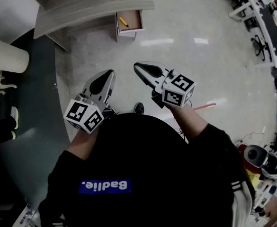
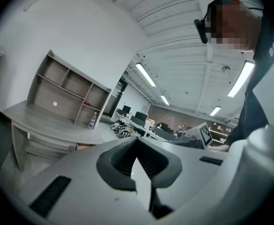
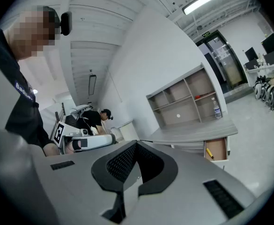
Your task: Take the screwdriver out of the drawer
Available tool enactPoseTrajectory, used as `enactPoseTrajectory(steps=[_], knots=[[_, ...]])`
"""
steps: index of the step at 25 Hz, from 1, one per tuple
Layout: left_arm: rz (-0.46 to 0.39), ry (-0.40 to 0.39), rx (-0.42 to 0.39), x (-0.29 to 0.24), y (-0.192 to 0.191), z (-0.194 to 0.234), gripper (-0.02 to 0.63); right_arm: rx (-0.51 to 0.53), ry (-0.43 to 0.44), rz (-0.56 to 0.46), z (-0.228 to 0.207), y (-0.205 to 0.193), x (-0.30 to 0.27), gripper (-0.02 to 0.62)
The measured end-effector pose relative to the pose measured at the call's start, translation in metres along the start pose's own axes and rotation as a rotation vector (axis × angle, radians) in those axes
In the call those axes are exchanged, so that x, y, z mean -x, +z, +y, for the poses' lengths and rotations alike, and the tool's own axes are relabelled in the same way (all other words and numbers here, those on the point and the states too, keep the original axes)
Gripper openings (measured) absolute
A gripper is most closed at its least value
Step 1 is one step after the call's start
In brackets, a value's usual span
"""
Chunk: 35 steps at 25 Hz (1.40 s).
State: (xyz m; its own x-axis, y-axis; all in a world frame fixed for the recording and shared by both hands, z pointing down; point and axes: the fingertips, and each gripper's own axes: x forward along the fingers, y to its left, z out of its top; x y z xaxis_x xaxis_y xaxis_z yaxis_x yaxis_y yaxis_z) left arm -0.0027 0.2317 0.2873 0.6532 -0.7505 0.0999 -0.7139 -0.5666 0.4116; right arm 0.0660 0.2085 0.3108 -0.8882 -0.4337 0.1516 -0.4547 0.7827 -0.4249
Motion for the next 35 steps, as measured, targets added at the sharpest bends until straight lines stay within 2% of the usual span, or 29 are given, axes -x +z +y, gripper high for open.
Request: enactPoseTrajectory(steps=[20,35], knots=[[-0.016,0.006,-0.013,0.001,-0.004,-0.013,-0.003,-0.019,0.012,-0.002,0.001,-0.001,0.01,0.029],[-0.051,0.039,-0.045,-0.044,-0.01,-0.041,-0.003,-0.005,0.038,0.004,-0.039,0.002,0.053,0.029]])
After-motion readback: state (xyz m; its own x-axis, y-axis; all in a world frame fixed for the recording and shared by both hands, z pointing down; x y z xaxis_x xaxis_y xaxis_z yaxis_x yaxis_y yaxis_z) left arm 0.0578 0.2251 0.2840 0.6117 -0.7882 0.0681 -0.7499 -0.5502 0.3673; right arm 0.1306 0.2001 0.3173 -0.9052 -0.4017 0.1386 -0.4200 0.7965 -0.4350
